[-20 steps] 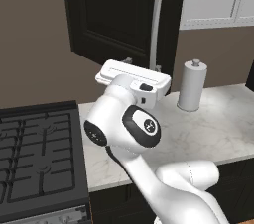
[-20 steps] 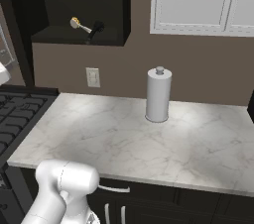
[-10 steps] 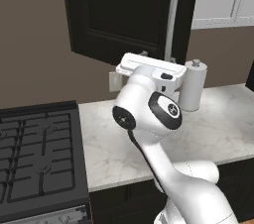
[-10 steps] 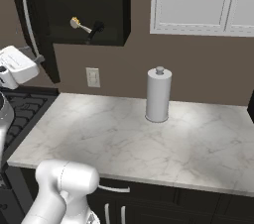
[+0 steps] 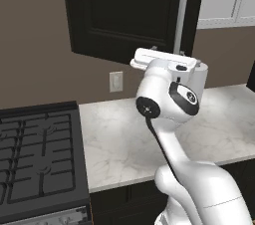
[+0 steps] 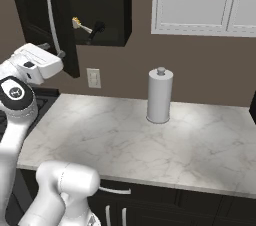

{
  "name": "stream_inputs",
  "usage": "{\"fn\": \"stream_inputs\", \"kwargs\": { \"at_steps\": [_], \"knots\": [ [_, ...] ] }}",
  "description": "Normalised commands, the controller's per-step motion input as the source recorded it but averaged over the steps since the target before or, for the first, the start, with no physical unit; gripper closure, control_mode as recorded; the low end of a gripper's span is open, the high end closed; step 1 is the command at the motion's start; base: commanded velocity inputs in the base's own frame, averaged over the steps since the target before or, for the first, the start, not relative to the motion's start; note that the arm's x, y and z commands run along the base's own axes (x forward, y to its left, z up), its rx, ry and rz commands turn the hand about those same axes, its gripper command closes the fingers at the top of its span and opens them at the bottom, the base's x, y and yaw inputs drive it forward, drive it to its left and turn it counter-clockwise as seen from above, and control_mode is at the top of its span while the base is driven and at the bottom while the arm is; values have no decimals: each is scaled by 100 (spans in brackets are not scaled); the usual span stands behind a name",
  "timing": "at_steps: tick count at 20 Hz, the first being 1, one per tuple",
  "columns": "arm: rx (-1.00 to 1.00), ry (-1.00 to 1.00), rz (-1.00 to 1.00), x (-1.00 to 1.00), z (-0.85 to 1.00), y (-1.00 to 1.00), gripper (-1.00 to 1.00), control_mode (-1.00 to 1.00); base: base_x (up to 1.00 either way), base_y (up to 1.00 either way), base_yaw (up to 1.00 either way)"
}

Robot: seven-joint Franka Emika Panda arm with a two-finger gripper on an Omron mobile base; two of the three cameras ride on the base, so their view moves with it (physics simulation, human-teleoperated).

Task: Pick up the dish brush and dish brush from the sink, and place them back in the cabinet, and close the cabinet door.

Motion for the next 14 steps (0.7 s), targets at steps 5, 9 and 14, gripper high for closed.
{"fn": "stream_inputs", "kwargs": {
  "at_steps": [5, 9, 14],
  "knots": [
    [1, 0, 9, 42, 0, -15, -100, -100, 0, 0, 0],
    [1, 0, 9, 43, 0, -11, -100, -100, 0, 0, 0],
    [0, 0, 8, 49, 0, -6, -100, -100, 0, 0, 0]
  ]
}}
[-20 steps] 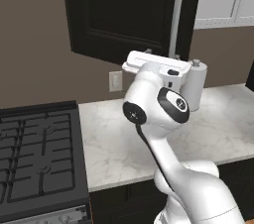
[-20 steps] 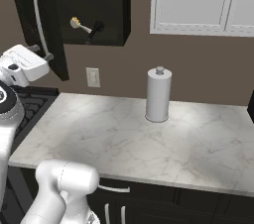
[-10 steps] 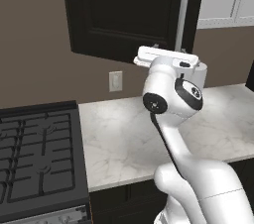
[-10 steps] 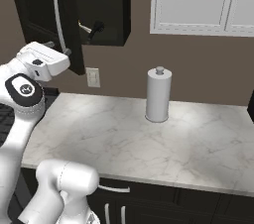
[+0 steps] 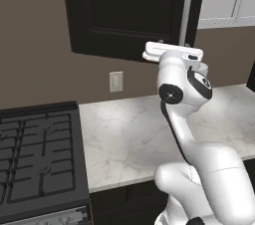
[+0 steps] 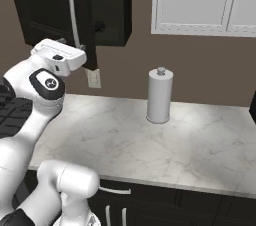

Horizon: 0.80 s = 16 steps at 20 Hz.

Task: Pick up the dish brush and dish brush from the sink, and place them back in the cabinet, and close the cabinet door.

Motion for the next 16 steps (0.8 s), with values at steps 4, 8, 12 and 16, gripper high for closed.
{"fn": "stream_inputs", "kwargs": {
  "at_steps": [4, 8, 12, 16],
  "knots": [
    [0, 0, 8, 47, 0, -5, -100, -100, 0, 0, 0],
    [0, 0, 8, 44, 0, -5, -100, -100, 0, 0, 0],
    [0, 0, 9, 42, 0, -5, -100, -100, 0, 0, 0],
    [0, 0, 8, 45, 0, -4, -100, -100, 0, 0, 0]
  ]
}}
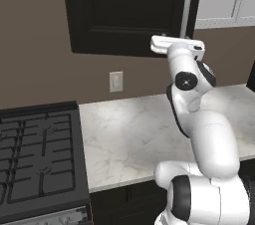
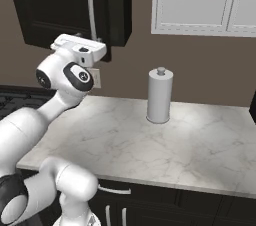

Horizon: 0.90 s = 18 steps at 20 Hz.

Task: Pick up the dish brush and dish brush from the sink, and place them back in the cabinet, and close the cabinet door.

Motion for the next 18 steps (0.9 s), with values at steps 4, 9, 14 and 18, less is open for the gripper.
{"fn": "stream_inputs", "kwargs": {
  "at_steps": [4, 9, 14, 18],
  "knots": [
    [0, 1, 8, 47, 0, -1, -100, -100, 0, 0, 0],
    [0, 1, 7, 42, 0, 0, -100, -100, 0, 0, 0],
    [0, 3, 7, 40, 0, 0, -100, -100, 0, 0, 0],
    [0, 6, 6, 42, 0, 0, -100, -100, 0, 0, 0]
  ]
}}
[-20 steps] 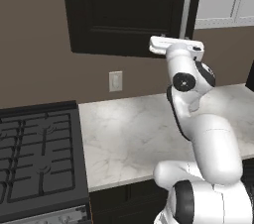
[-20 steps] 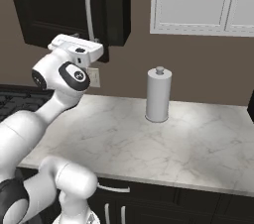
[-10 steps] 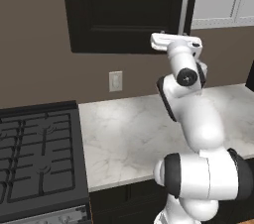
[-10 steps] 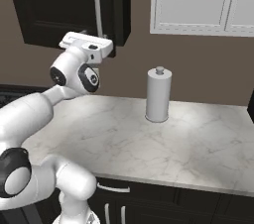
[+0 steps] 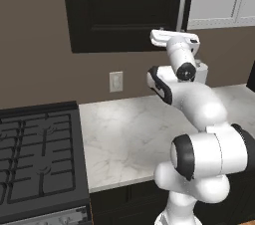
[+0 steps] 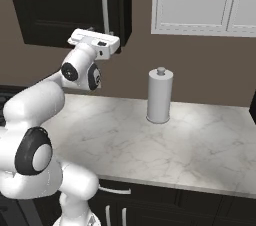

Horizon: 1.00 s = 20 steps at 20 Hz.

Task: Pick up the dish brush and dish brush from the sink, and place them back in the cabinet, and close the cabinet door.

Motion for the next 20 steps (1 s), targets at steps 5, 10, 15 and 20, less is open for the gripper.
{"fn": "stream_inputs", "kwargs": {
  "at_steps": [5, 10, 15, 20],
  "knots": [
    [0, 9, 6, 40, 0, 0, -100, -100, 0, 0, 0],
    [0, 12, 6, 35, 0, 0, -100, -100, 0, 0, 0],
    [0, 12, 5, 37, 0, 0, -100, -100, 0, 0, 0],
    [0, 10, 5, 39, 0, 0, -100, -100, 0, 0, 0]
  ]
}}
